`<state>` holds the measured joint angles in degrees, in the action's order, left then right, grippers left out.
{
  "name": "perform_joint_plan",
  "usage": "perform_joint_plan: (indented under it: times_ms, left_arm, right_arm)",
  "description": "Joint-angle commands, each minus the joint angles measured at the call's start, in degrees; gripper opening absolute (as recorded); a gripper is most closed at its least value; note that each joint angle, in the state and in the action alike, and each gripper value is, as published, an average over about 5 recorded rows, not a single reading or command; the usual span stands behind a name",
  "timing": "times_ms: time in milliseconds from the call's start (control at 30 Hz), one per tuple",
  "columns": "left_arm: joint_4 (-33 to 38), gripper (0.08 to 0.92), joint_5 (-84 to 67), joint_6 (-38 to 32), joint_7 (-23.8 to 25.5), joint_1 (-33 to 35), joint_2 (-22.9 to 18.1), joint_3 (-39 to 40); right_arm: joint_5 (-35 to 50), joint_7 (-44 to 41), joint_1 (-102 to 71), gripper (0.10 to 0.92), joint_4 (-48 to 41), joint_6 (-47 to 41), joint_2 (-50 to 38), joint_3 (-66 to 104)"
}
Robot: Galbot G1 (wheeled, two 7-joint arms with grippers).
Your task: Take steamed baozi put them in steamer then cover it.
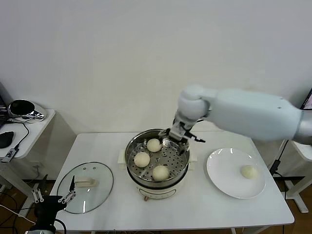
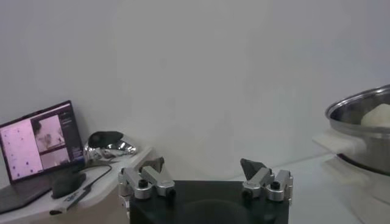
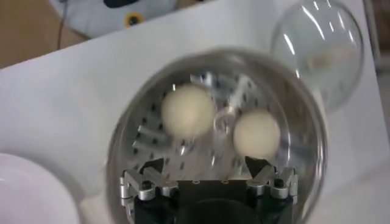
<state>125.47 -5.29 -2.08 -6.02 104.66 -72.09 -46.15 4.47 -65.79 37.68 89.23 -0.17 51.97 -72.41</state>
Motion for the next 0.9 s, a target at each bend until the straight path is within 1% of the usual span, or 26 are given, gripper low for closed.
perform_joint_plan:
  times_ms: [33,200,300,400,533,667,900]
  left_arm:
    - [-0.22,0.823,-0.01,0.08,0.07,-0.47,0.88,0.62]
    - [-0.87,0.823,0.09,0.03,0.12,-1.08,1.57,1.53]
    - [-1.15,0.823,0.15,-0.01,0.13,-1.29,1.67,1.91]
    - [-1.16,0.823,0.23,-0.01,0.14,-1.37,1.57,2.08]
    - [-1.19,0.823,0.41,0.0,0.14,-1.14,1.35,2.01]
    - [-1.09,0.823,0.65,0.03,0.16,-0.6,1.13,1.68]
    - [-0.67,0.823,0.86,0.07,0.23,0.51,0.73,0.9]
  right_arm:
    - [2.37,0.39,1.41,0.823,2.32,-16.64,-18.41,1.5]
    - [-1.7,0.47,-4.73,0.823,2.5,-16.28,-27.16,4.73]
    - [-5.27,0.43,-10.39,0.823,0.77,-14.74,-30.02,8.21]
    - [-8.83,0.62,-18.8,0.823,-2.38,-12.57,-31.68,15.57]
    - [-12.59,0.7,-31.76,0.823,-7.59,-9.85,-31.82,26.84]
    - [-15.96,0.58,-41.62,0.823,-12.44,-7.66,-30.14,35.09]
    - [-19.81,0.79,-49.86,0.823,-17.68,-6.75,-26.06,42.95]
